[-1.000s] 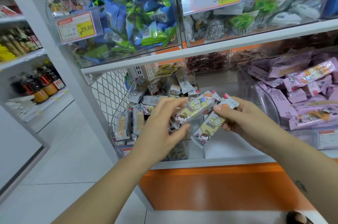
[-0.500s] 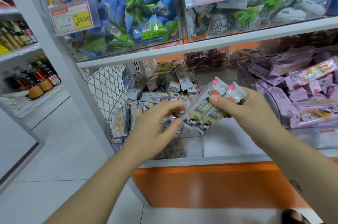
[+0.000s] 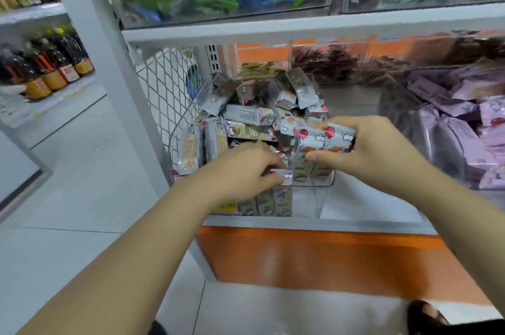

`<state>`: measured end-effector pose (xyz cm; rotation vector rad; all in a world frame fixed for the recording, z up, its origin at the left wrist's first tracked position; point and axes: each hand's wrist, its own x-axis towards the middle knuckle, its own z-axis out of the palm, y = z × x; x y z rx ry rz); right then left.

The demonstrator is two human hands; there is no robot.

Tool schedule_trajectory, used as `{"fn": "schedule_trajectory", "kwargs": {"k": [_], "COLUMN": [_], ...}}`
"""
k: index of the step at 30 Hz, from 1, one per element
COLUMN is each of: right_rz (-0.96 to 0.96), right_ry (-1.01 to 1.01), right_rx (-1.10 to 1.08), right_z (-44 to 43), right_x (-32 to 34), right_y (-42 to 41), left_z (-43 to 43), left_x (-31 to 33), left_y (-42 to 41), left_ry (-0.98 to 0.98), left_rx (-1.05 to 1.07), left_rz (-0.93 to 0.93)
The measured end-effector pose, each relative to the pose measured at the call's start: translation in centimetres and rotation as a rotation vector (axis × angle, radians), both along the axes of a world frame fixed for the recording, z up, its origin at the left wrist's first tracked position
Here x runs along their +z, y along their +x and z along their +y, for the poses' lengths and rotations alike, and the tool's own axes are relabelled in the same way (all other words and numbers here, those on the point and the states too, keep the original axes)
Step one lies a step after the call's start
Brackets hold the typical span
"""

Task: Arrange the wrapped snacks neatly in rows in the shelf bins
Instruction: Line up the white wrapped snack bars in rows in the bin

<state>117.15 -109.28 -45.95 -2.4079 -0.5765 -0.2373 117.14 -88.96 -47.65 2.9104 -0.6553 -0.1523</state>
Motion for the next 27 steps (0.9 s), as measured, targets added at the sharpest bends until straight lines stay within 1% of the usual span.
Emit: {"fn": "schedule_trajectory", "kwargs": {"k": [2,7,12,15,17,20,22,25,27], "right_rz": [0.027,0.016,0.029,0.065,0.004,-0.148,-0.165,-0.130,-0.045], "right_ry": [-0.027,-0.047,-0.118,-0.212,-0.286,-0.554,-0.628,-0.630,-0.495], "right_rx": [0.007,0.057,0.061,0.075,0.052,0.022,0.014,0.041,0.114], "right_z": [0.0,-0.2,-0.1,0.3,0.6,0.9,0.7,0.3,0.0], "right_x": [0.3,0.9,0.9,0.5,0.0,-0.8,-1.0,-1.3,-1.4], "right_y": [0.6,1.0,1.0,0.8,0.6,0.3,0.4,0.7,0.7], "left_z": [-0.2,-0.1,0.0,0.2,0.2,0.1,0.0,-0.7,-1.4], "left_x": [-0.3,-0.3,-0.1,0.0,0.0,0.1,0.6,1.3,1.4], "left_y": [0.0,0.3,0.2,0.3,0.3,0.1,-0.3,-0.6,-0.2], "left_ry": [0.006,-0.020,0.023,0.002,0.000,-0.038,-0.081,-0.212,-0.265], "left_rx": [0.000,-0.003,-0.001,0.017,0.028,0.034,0.048,0.006,-0.023], "left_rz": [0.005,-0.005,-0.024,0.005,0.014,0.053,0.127,0.189,0.187]}}
